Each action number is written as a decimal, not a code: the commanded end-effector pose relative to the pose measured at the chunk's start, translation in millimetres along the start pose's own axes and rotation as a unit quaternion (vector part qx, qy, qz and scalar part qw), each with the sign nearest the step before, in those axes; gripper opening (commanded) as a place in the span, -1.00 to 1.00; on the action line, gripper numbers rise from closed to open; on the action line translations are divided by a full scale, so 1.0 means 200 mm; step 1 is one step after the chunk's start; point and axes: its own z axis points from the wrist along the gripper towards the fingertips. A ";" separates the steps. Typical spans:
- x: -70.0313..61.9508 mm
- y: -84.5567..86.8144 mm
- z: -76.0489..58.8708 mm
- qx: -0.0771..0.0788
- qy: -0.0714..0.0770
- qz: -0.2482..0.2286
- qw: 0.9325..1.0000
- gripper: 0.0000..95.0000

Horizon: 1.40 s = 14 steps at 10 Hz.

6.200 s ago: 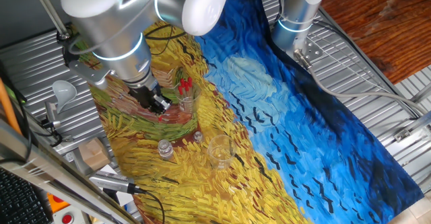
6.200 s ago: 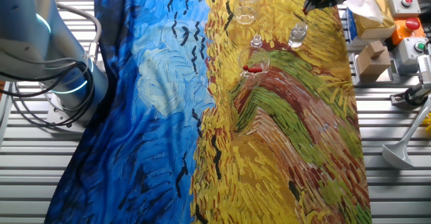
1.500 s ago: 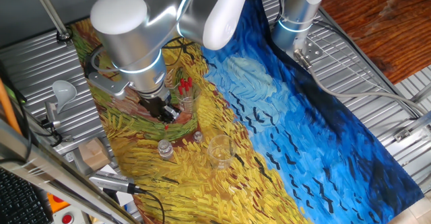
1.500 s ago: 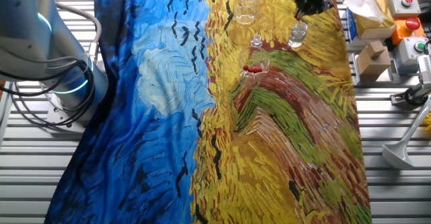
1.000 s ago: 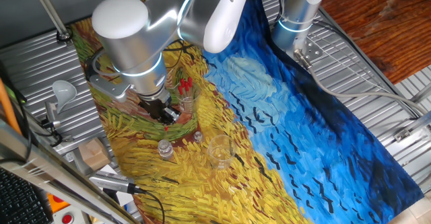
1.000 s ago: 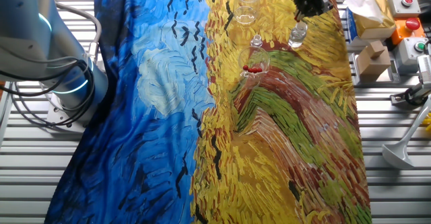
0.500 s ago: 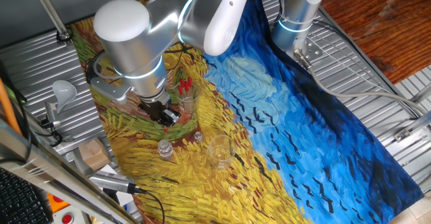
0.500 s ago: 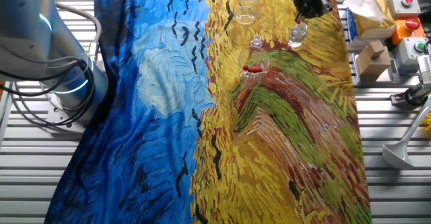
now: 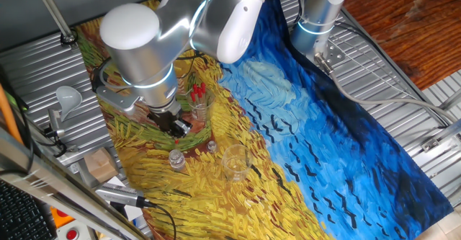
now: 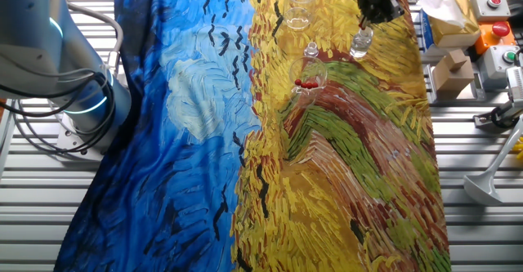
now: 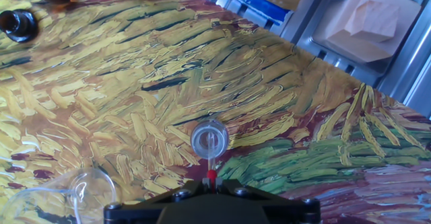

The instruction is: Transfer liquid using a dropper

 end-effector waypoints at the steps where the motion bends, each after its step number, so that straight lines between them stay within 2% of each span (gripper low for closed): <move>1: -0.01 0.00 0.00 0.000 0.001 -0.001 1.000 -1.00; 6: -0.03 0.00 0.03 0.002 -0.001 -0.004 1.000 -1.00; 14: -0.07 -0.01 0.02 0.003 -0.001 -0.006 1.000 -1.00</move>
